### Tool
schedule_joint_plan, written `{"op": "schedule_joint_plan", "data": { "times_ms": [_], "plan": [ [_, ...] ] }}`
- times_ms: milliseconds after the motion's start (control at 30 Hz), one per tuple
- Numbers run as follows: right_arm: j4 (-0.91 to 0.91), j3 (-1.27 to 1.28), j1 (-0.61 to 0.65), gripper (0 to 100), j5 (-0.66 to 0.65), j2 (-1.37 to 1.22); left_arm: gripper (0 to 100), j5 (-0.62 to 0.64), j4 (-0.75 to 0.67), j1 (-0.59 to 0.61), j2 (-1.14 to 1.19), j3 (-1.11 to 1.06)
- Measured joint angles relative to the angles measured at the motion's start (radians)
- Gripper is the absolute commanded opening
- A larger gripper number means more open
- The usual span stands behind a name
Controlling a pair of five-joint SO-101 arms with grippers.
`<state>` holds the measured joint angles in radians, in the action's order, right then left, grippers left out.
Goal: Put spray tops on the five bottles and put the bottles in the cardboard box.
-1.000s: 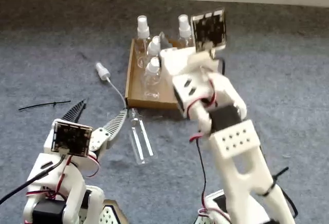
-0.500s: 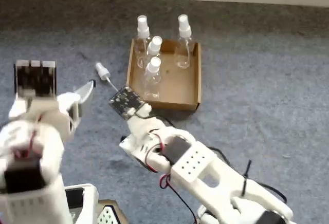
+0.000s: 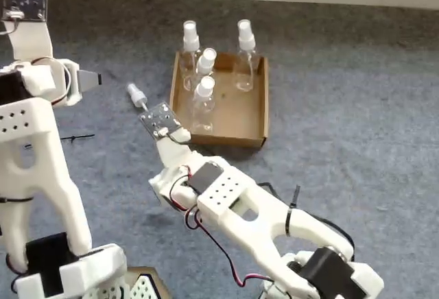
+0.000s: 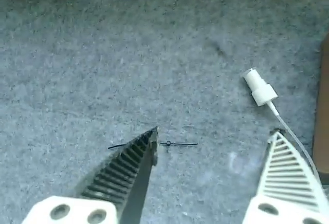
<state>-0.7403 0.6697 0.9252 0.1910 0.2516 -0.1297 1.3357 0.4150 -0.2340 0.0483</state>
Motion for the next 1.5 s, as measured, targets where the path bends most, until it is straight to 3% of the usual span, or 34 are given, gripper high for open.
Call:
{"op": "schedule_joint_plan", "data": {
  "times_ms": [567, 767, 900, 1133, 1333, 1500],
  "plan": [
    [0.002, -0.026, -0.008, 18.6, 0.006, -0.153, 30, 0.000, -0.034, 0.017, 0.048, 0.021],
    [0.002, -0.026, 0.035, 0.5, 0.006, -0.153, 30, 0.000, -0.034, 0.017, 0.048, 0.021],
    [-0.011, -0.026, 0.035, 0.5, 0.006, -0.153, 30, 0.000, -0.034, 0.017, 0.048, 0.021],
    [-0.279, -0.061, 0.046, 0.5, -0.006, -0.084, 30, 0.000, -0.034, 0.051, 0.048, 0.021],
    [-0.502, -0.072, 0.032, 0.5, -0.247, 0.196, 30, 0.000, -0.034, 0.054, 0.048, 0.021],
    [-0.704, -0.072, -0.195, 0.5, -0.382, 0.459, 30, 0.087, -0.034, 0.043, 0.048, 0.021]
  ]
}}
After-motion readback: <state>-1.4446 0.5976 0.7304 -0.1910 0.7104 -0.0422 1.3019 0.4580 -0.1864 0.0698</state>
